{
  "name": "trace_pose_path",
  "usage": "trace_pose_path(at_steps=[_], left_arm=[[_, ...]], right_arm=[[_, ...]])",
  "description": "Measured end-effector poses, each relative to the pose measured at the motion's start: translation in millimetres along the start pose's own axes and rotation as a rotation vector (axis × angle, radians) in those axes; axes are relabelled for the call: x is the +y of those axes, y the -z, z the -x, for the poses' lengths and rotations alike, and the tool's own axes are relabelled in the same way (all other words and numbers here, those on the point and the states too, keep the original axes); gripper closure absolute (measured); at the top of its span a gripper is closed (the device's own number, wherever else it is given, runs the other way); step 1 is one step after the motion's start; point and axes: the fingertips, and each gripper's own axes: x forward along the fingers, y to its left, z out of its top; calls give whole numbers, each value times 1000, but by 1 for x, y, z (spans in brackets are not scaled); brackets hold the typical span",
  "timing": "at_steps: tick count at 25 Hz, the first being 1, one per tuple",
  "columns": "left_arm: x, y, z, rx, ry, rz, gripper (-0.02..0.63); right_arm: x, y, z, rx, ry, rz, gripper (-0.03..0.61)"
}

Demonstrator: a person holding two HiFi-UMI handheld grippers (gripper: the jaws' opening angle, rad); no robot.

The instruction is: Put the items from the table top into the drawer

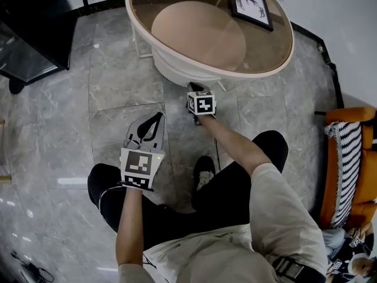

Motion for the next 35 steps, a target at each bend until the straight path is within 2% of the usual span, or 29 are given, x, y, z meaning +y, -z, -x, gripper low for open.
trace_pose_path(at_steps=[3,6,8,10,13,16,19,22,24,26,30,33,35], left_arm=[[1,0,3,1,-2,-1,592],[2,-1,7,1,0,-7,592],[1,-2,9,5,9,-26,592],[0,-4,10,10,25,-49,592],[-1,-9,6,12,49,-73,592],[-6,-14,-3,6,74,-90,592],[-15,-16,-19,-5,97,-99,592],[-16,-23,-30,-17,104,-90,592],[-16,-31,-34,-28,95,-78,592],[-14,-36,-37,-16,73,-53,592],[-3,-48,-37,72,14,32,592],[-13,-76,-23,114,11,48,592],[-26,-100,-6,132,18,83,592]], right_arm=[[-10,-6,-2,0,14,-38,543],[-7,-7,-4,46,-25,19,543],[-2,-6,-2,78,-91,125,543],[0,-4,3,104,-151,275,543],[6,-9,15,147,-202,485,543],[21,-22,31,151,-266,575,543],[43,-29,50,120,-340,572,543],[67,-36,63,58,-404,514,543],[82,-54,63,10,-443,473,543],[93,-67,67,-31,-482,394,543],[90,-81,102,-101,-460,342,543],[72,-89,142,-90,-412,314,543],[61,-92,179,-68,-371,333,543]])
